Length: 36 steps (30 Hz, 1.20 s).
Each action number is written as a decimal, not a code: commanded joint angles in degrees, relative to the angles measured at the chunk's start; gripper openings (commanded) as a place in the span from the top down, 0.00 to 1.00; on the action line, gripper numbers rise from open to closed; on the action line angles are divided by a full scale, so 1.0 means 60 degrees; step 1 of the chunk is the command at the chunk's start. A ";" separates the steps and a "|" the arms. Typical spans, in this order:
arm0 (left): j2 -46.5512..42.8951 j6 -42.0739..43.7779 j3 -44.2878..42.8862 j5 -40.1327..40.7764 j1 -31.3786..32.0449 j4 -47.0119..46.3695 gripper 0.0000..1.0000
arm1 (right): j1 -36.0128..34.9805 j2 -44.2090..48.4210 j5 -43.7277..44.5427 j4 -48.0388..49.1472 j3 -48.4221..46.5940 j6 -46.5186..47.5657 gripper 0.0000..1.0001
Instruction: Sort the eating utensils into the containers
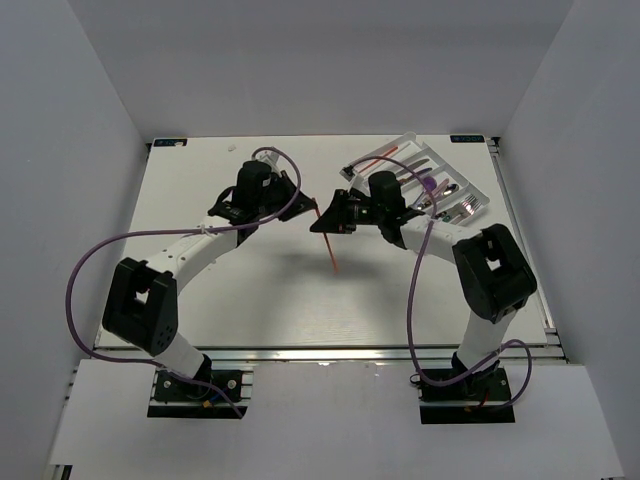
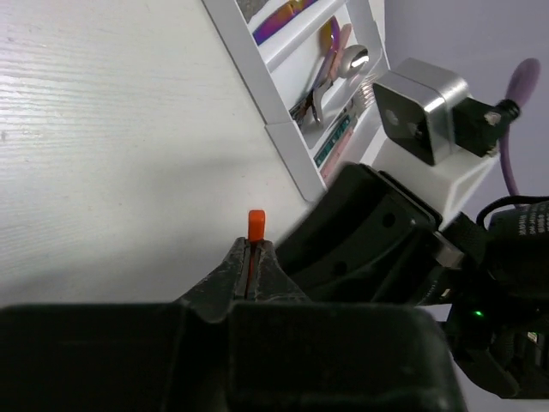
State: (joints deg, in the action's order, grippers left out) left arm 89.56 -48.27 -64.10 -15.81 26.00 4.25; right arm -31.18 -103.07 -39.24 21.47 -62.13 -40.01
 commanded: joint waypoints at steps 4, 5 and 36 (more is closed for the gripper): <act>-0.0248 0.0396 -0.0726 0.0785 0.0032 0.0864 0.34 | 0.0199 -0.0400 -0.0038 0.0993 -0.0397 -0.0875 1.00; -0.0321 0.0660 -0.1033 0.1254 0.0032 0.1511 0.02 | 0.0361 -0.0473 0.0152 0.0817 -0.0484 -0.0934 1.00; -0.4467 0.4998 0.1791 0.8232 -0.0026 0.4184 0.02 | 0.3614 -0.6977 0.7581 -0.3959 -1.0753 -0.3249 0.70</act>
State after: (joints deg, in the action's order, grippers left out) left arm 64.40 -19.31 -53.34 34.89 25.93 30.79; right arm -9.21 -145.80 4.32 -5.02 -126.58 -58.76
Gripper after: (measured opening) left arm 0.979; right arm 0.289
